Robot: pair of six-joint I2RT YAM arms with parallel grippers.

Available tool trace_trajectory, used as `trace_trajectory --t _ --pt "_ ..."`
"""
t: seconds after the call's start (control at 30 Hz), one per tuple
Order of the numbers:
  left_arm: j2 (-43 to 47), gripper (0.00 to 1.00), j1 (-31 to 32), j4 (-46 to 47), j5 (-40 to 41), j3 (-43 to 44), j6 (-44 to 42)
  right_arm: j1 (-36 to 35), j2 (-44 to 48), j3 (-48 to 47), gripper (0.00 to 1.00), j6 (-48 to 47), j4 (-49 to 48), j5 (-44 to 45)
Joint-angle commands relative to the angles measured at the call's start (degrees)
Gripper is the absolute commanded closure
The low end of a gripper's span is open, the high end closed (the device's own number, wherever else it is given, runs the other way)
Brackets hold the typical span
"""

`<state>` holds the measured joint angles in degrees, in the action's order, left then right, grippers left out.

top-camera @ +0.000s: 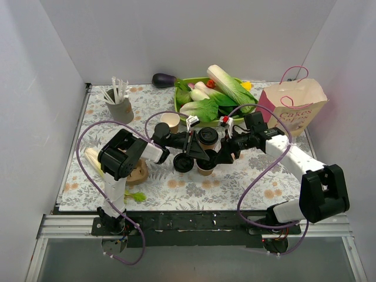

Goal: Pack the takeout coffee

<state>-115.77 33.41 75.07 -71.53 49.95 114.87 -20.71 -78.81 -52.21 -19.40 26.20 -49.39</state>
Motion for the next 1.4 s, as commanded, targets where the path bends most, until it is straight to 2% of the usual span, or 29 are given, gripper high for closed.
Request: trace_trajectory --t 0.0,0.17,0.2,0.23,0.27,0.3,0.33,0.37,0.4,0.47,0.5,0.57,0.7,0.83,1.03,1.23,1.37 --pt "3.26 0.62 0.08 12.04 -2.12 2.95 14.87 -0.21 -0.91 -4.22 0.38 -0.55 -0.89 0.86" --pt "6.69 0.53 -0.18 7.56 -4.49 3.83 10.12 -0.21 0.32 -6.05 0.38 -4.41 1.48 2.79" --pt "8.69 0.52 -0.45 3.11 -4.76 3.75 8.37 -0.21 0.75 -6.94 0.39 -5.81 4.71 3.41" --pt "10.45 0.52 -0.88 -0.76 -4.85 3.75 2.18 -0.21 1.37 -7.73 0.39 -8.52 6.57 3.94" --pt "12.04 0.51 -1.76 -5.67 -4.15 3.66 -1.98 -0.21 2.07 -8.61 0.39 -15.16 9.11 4.12" --pt "13.79 0.50 -2.20 -18.51 -3.45 3.92 -6.80 -0.21 3.99 -9.40 0.39 -19.41 12.36 4.21" --pt "17.73 0.49 -2.47 -26.91 -2.40 5.40 -13.64 -0.90 5.14 -9.32 0.39 -22.84 13.61 4.56" --pt "19.59 0.48 -2.82 -36.47 1.96 6.90 -28.76 -1.61 6.20 -9.06 0.39 -29.84 14.23 6.04" --pt "21.53 0.45 -2.74 -56.15 4.96 8.65 -38.92 -2.57 7.95 -8.79 0.39 -33.39 15.10 6.84" --pt "24.61 0.44 -2.65 -65.11 11.46 12.27 -51.35 -5.91 8.93 -8.88 0.39 -41.47 19.93 9.29" --pt "25.23 0.42 -2.73 -71.23 14.02 13.06 -53.93 -7.23 9.37 -8.88 0.39 -47.69 21.60 10.26" --pt "26.81 0.40 -3.09 -76.27 17.20 14.11 -59.29 -10.22 9.63 -9.05 0.39 -52.21 23.20 12.63" --pt "30.42 0.39 -4.58 -79.02 22.12 11.58 -59.85 -14.35 9.46 -9.06 0.39 -60.48 23.55 16.33" --pt "32.53 0.38 -7.03 -79.72 23.10 9.46 -59.94 -17.34 9.81 -7.30 0.39 -66.28 21.45 19.67" --pt "33.94 0.38 -8.09 -80.25 23.80 7.97 -60.91 -19.28 9.20 -4.75 0.41 -70.07 18.54 22.58" --pt "34.29 0.38 -8.53 -79.37 23.98 7.09 -60.47 -19.90 7.35 -3.87 0.48 -71.13 16.35 24.77" --pt "34.12 0.38 -8.71 -79.20 23.98 7.00 -60.55 -20.16 7.61 -1.76 0.50 -73.24 14.59 26.09"
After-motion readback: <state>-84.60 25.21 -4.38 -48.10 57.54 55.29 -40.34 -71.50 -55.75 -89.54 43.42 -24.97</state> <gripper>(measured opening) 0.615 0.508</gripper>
